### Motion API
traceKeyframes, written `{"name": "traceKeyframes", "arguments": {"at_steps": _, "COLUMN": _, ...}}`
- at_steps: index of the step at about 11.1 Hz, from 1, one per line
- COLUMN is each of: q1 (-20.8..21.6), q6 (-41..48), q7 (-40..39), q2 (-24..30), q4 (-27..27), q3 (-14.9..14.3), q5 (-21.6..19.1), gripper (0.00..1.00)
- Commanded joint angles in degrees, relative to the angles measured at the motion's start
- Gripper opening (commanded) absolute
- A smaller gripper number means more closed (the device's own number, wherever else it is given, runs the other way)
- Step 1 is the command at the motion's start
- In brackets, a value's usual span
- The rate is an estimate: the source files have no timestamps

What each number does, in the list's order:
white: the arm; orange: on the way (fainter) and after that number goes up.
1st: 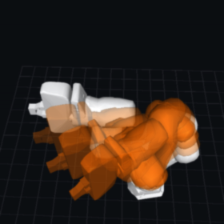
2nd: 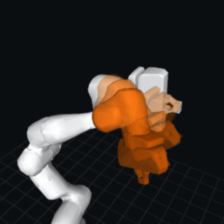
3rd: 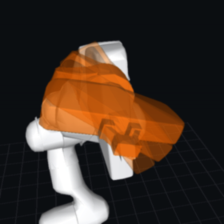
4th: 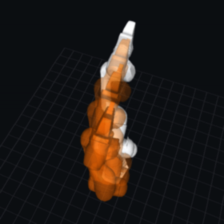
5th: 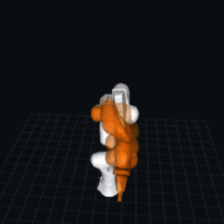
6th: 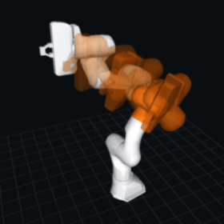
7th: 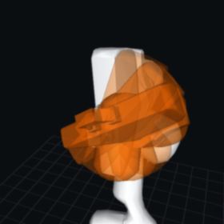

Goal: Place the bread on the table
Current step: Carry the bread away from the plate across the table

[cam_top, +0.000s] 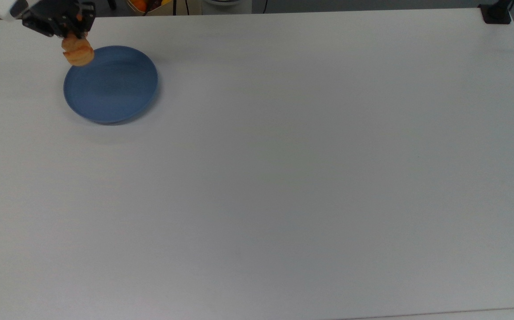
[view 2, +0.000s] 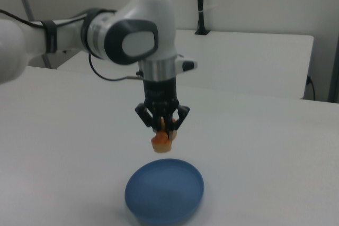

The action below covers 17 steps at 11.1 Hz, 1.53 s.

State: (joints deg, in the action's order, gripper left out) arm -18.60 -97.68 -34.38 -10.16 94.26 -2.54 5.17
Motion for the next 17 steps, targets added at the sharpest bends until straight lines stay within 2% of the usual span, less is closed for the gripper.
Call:
{"name": "traceKeyframes", "arguments": {"at_steps": 1, "q1": 1.6, "q6": 2.1, "q7": 8.6, "q2": -0.4, "q4": -4.0, "q3": 0.5, "q5": -0.3, "gripper": 0.20}}
{"name": "traceKeyframes", "arguments": {"at_steps": 6, "q1": 12.4, "q6": -1.4, "q7": 27.3, "q2": -4.2, "q4": -8.4, "q3": 0.6, "q5": -0.6, "gripper": 0.21}}
{"name": "traceKeyframes", "arguments": {"at_steps": 10, "q1": 22.4, "q6": -13.9, "q7": 43.0, "q2": -8.8, "q4": -8.4, "q3": 0.6, "q5": -1.3, "gripper": 0.21}}
{"name": "traceKeyframes", "arguments": {"at_steps": 14, "q1": 30.5, "q6": -19.3, "q7": 50.4, "q2": -14.6, "q4": -10.4, "q3": 0.6, "q5": -1.3, "gripper": 0.21}}
{"name": "traceKeyframes", "arguments": {"at_steps": 17, "q1": 36.1, "q6": -29.6, "q7": 54.2, "q2": -19.3, "q4": -10.5, "q3": 0.6, "q5": -1.3, "gripper": 0.23}}
